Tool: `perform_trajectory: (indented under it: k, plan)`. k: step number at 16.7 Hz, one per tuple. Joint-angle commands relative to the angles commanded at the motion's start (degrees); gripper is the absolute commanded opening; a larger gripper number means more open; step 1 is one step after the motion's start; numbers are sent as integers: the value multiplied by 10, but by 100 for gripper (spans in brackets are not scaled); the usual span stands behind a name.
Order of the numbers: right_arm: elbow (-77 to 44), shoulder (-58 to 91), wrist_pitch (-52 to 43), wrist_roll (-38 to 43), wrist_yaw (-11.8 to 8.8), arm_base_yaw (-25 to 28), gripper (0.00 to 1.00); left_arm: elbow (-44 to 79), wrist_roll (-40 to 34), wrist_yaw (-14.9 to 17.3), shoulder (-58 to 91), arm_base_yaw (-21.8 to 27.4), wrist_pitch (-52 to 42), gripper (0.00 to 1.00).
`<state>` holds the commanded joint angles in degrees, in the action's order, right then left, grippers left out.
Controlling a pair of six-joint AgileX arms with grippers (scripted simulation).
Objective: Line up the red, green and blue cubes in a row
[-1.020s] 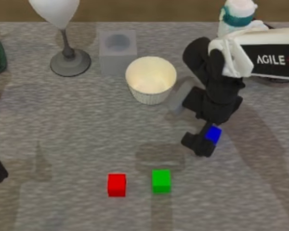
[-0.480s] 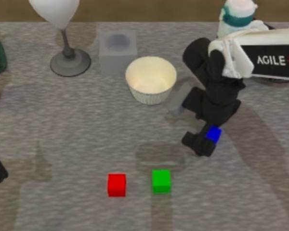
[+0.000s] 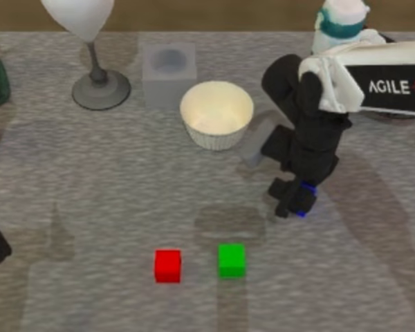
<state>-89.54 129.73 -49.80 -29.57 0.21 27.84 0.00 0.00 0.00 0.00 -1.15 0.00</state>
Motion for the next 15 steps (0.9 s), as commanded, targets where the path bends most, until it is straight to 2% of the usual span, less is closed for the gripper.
perform_trajectory:
  k: [10,15]
  plan:
    - [-3,-13,-8,4,-5,0,0,0,0,0,0,0,0,100]
    - [-57,-41,-96,3,-5,3,0,0,0,0,0,0,0,100]
